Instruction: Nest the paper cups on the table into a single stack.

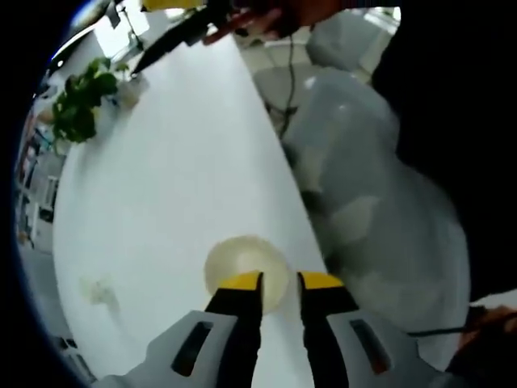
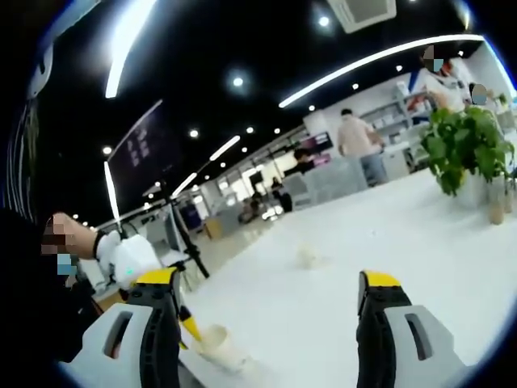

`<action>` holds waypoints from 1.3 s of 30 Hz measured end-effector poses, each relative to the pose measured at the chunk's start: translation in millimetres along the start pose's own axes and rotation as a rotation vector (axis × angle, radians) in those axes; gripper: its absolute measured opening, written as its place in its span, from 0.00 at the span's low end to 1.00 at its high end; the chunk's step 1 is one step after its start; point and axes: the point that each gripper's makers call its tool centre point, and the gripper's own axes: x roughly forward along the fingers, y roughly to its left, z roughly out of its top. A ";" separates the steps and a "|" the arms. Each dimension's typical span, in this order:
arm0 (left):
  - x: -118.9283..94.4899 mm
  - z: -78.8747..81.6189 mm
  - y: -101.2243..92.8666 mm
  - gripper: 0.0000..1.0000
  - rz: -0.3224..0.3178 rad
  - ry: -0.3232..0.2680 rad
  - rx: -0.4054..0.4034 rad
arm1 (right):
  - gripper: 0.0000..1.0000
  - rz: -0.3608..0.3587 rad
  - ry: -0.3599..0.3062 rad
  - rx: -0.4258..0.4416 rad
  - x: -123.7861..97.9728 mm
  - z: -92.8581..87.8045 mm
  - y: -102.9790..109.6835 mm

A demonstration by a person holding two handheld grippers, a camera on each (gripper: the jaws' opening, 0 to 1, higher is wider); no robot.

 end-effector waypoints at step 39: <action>-92.2 -29.7 40.2 0.57 0.335 -0.414 -0.531 | 1.00 0.047 0.099 -0.064 25.8 -1.5 15.1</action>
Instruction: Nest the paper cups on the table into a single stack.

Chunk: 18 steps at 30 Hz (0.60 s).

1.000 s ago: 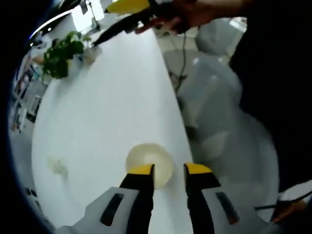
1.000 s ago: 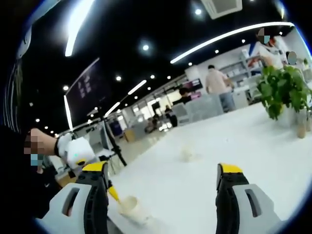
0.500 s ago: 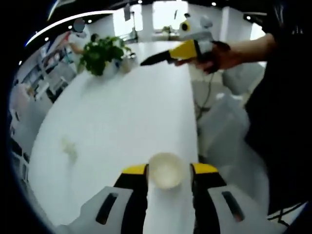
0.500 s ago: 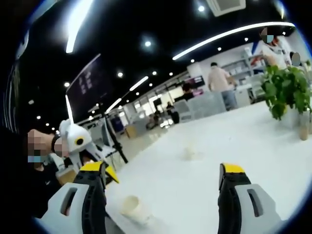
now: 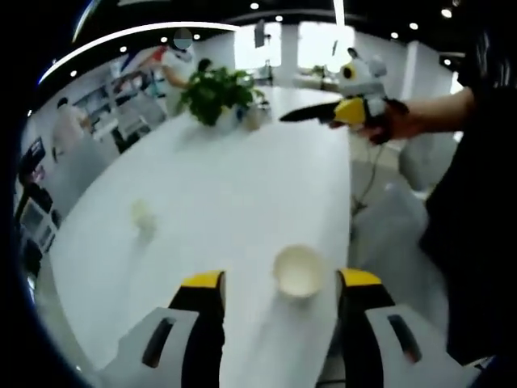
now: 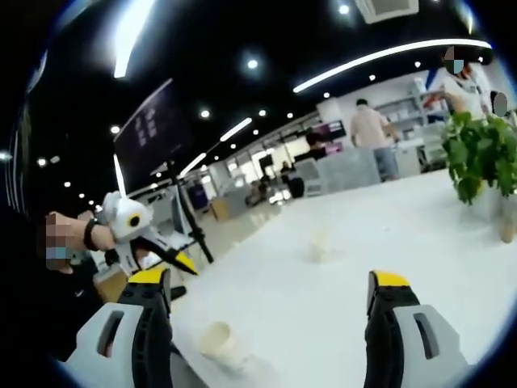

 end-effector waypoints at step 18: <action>-28.5 -8.5 43.8 0.99 0.196 -0.136 -0.152 | 1.00 0.004 0.034 -0.012 7.6 -3.4 -0.8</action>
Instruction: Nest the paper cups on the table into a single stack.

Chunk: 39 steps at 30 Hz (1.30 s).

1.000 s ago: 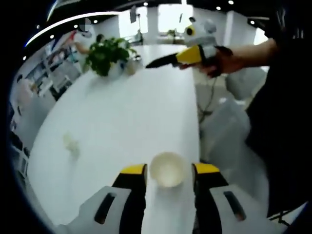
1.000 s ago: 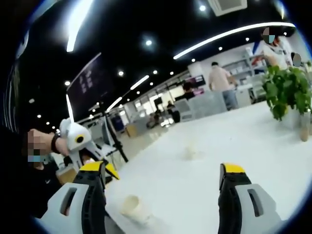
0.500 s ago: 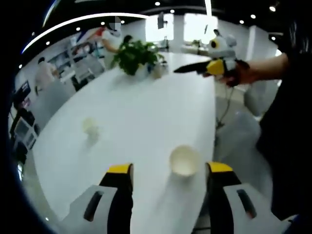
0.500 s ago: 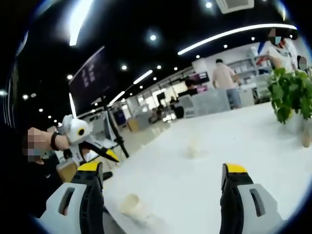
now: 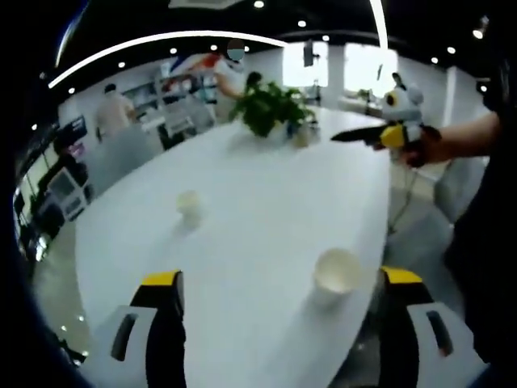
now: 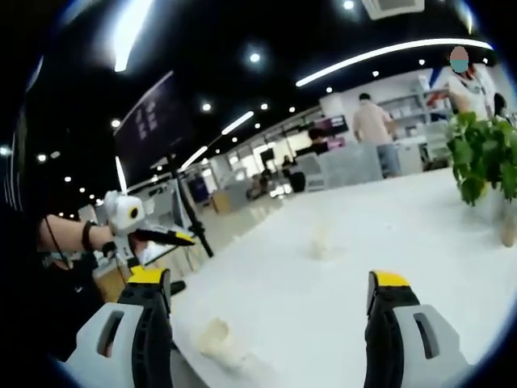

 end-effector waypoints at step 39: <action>32.1 55.0 56.1 0.99 0.016 0.021 0.134 | 1.00 -0.044 0.051 -0.107 8.6 -5.4 -21.7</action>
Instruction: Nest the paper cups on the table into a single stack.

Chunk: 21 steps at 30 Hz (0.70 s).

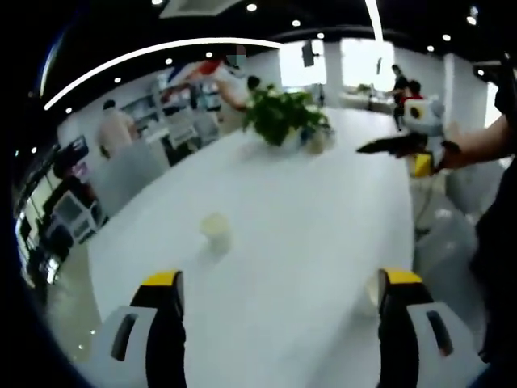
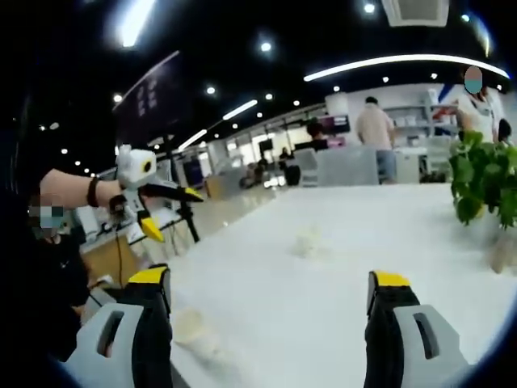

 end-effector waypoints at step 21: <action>54.6 35.6 44.1 0.96 -0.104 0.114 0.258 | 1.00 -0.008 0.030 0.059 -3.3 -24.5 -12.6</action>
